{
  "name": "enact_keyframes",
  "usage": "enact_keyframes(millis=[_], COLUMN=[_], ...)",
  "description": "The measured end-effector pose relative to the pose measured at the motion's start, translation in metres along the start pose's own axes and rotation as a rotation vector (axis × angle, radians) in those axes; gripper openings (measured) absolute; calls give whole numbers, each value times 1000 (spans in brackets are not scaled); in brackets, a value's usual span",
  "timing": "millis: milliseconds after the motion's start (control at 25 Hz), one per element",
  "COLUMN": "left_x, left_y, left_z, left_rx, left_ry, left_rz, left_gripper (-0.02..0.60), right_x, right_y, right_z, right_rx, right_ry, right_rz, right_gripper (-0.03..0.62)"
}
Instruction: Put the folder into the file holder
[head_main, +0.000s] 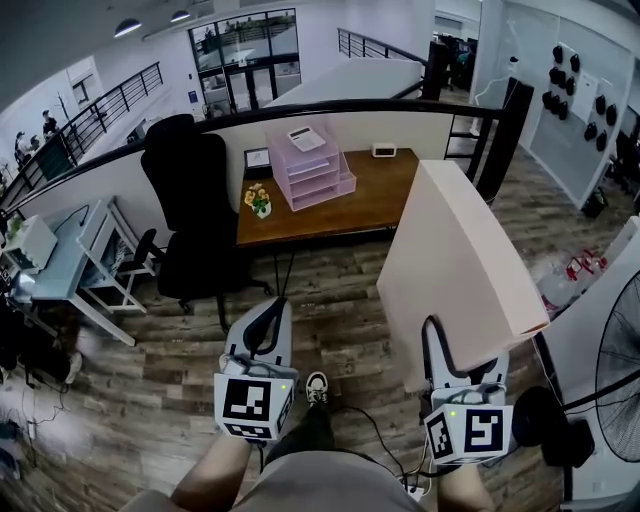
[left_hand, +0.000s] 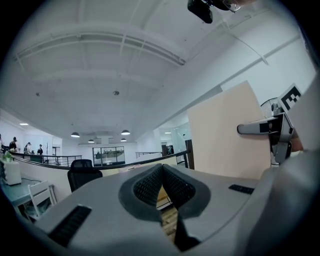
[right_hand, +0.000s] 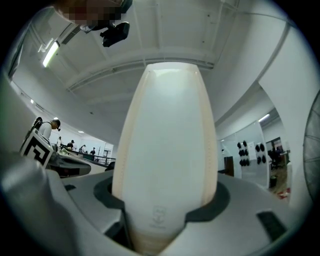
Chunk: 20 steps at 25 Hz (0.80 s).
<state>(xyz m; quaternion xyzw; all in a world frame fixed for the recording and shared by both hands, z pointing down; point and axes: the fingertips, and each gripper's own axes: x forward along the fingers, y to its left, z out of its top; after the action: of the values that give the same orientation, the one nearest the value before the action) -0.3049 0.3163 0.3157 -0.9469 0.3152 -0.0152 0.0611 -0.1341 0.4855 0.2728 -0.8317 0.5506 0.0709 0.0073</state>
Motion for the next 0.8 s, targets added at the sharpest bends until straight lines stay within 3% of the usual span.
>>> enact_keyframes(millis=[520, 800], left_x=[135, 227], left_y=[72, 127], left_z=[-13, -9], left_rx=[-20, -32], left_ry=[37, 9], left_rz=[-14, -48], left_gripper=[5, 5], right_x=[155, 263], right_y=[-7, -6], right_z=[-21, -23], right_rx=[-14, -32], right_ry=[54, 52], right_rz=[-19, -38], right_gripper=[313, 313])
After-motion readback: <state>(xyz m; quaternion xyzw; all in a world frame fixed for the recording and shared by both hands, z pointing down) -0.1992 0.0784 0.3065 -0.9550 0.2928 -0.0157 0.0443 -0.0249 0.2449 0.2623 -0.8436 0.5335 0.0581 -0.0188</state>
